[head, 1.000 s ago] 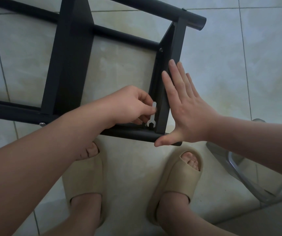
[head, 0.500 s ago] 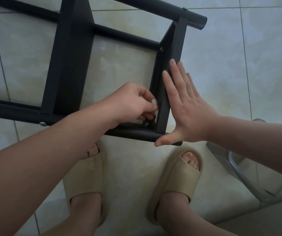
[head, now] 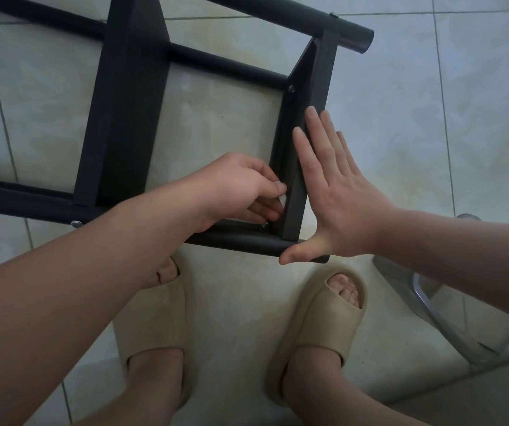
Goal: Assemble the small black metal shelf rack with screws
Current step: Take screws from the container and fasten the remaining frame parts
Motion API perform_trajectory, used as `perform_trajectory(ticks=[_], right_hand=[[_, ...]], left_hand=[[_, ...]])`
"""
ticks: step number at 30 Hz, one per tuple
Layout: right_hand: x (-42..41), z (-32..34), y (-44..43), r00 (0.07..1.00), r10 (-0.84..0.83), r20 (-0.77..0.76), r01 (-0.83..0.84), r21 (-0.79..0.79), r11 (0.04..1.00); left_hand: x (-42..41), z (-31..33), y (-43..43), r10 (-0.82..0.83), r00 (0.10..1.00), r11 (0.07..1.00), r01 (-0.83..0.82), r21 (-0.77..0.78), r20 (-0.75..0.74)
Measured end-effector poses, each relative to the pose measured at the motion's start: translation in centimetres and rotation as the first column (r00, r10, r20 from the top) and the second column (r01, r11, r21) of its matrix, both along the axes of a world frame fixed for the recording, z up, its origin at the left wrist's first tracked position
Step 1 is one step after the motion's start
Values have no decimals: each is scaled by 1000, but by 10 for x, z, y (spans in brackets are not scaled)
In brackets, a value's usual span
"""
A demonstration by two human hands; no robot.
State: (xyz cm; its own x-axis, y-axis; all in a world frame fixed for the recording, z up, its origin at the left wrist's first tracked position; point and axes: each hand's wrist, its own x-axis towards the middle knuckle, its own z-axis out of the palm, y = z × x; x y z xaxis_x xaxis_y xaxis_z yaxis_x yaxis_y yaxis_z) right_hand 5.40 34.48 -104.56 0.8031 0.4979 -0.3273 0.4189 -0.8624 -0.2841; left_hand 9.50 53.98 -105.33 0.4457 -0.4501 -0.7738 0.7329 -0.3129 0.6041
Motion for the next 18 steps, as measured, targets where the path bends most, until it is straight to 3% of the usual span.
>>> perform_trajectory(ticks=[6,18], right_hand=[[0,0,0,1000,1,0,-1,-5,1000],[1,4,3,1000,-6,-20,6,-26,1000]], left_hand=[[1,0,0,-48,999,999,48,9,-1],[4,-1,8,-226,961,974,220,53,160]])
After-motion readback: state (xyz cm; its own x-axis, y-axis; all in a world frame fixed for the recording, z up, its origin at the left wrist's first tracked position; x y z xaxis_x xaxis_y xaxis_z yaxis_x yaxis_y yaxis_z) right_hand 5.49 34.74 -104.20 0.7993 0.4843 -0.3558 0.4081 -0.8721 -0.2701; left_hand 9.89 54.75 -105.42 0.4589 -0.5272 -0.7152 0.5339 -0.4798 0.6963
